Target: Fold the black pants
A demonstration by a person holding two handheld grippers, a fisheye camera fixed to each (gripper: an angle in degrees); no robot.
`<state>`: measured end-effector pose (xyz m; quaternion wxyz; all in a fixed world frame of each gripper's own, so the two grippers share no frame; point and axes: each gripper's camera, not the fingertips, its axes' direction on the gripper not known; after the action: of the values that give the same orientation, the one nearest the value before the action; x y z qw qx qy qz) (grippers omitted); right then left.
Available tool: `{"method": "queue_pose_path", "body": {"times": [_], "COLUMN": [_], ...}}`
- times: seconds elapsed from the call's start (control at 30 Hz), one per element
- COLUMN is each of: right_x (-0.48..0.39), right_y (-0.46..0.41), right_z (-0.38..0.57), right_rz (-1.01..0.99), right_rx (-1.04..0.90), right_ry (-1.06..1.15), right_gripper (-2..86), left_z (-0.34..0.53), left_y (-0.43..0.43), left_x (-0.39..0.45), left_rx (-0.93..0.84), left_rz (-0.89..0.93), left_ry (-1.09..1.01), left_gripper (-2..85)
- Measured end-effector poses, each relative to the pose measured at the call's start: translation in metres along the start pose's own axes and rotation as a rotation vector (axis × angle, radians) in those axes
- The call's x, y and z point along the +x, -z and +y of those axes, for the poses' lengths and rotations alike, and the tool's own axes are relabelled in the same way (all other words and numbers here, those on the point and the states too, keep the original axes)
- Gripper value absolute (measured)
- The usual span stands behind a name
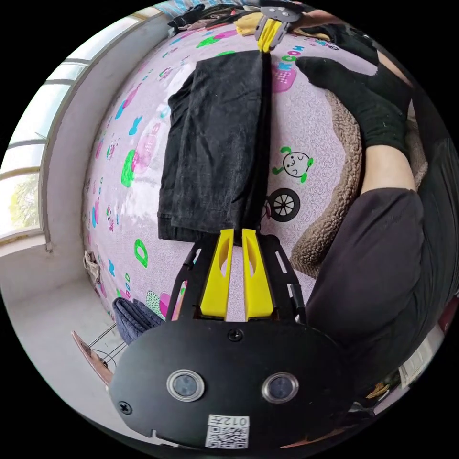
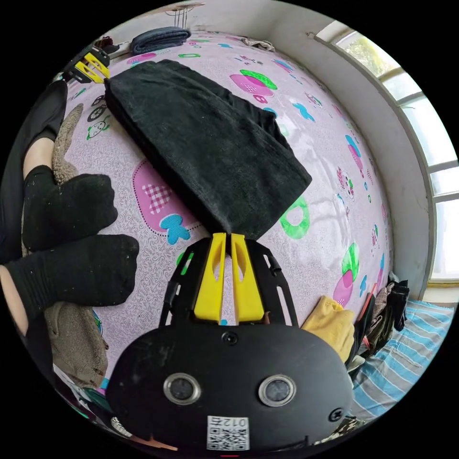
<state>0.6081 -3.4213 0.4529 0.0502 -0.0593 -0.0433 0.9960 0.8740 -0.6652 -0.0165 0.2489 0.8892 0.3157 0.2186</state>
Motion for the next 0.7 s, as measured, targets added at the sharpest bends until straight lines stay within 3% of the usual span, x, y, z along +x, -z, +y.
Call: {"method": "queue_pose_path", "body": {"times": [0.17, 0.4, 0.57, 0.7], "right_x": [-0.003, 0.002, 0.003, 0.004], "right_y": [-0.016, -0.023, -0.024, -0.027], "right_z": [0.016, 0.026, 0.030, 0.029], "right_rz": [0.012, -0.045, -0.086, -0.117], "right_rx": [-0.001, -0.003, 0.005, 0.006], "right_ry": [-0.004, -0.048, -0.066, -0.093], "right_gripper": [0.9, 3.6, 3.5, 3.0], "left_z": [-0.004, 0.019, 0.027, 0.021], "left_y": [-0.008, 0.003, 0.016, 0.009], "left_x": [0.013, -0.002, -0.010, -0.007], "left_rx": [-0.028, -0.016, 0.069, 0.041], "left_rz": [-0.045, 0.083, 0.088, 0.052], "left_ry": [-0.016, 0.087, 0.151, 0.115], "left_gripper": [3.1, 4.3, 3.8, 3.0]}}
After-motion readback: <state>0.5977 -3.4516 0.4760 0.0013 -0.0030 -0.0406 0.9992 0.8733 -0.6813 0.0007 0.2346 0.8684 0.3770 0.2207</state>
